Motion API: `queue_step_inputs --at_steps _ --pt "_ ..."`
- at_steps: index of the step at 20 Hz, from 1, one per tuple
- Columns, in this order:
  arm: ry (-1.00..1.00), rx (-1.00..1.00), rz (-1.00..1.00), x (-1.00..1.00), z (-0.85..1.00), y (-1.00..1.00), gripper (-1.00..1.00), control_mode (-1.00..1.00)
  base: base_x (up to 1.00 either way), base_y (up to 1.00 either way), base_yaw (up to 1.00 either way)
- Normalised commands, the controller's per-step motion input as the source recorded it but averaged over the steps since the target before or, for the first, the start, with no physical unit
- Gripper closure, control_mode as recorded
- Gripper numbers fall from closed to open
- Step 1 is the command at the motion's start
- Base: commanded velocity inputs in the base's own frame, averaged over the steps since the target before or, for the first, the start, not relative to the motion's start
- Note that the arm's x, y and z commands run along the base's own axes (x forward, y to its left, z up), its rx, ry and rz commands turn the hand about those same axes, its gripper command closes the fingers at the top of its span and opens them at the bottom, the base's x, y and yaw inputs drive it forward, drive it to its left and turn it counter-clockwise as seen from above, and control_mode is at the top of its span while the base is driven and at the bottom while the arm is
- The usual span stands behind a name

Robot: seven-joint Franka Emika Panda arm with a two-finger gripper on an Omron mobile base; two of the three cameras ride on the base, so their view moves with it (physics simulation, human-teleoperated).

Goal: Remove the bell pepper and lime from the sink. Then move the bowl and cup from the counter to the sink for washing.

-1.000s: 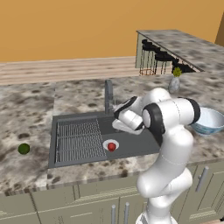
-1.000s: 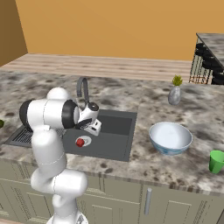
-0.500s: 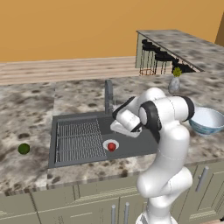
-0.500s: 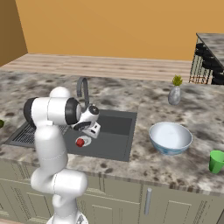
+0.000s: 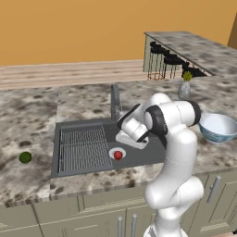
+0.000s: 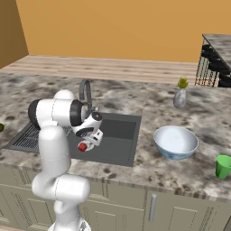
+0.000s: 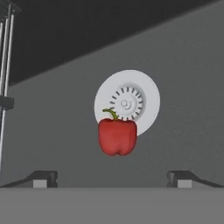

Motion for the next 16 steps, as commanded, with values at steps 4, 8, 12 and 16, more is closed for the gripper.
queue_step_inputs --at_steps 4,8,12,16 --pt "0.04 0.01 0.0 0.02 -0.14 0.05 -1.0 -1.0 0.0 0.0 0.0" --pt "0.01 0.01 0.0 0.08 -0.08 0.05 -1.0 -1.0 0.0 0.0 0.0" --pt "0.03 0.02 0.0 0.05 -0.12 0.08 -1.0 -1.0 0.0 0.0 0.0" --pt "0.05 0.02 0.0 0.01 -0.14 0.07 -1.0 -1.0 0.0 0.0 0.0"
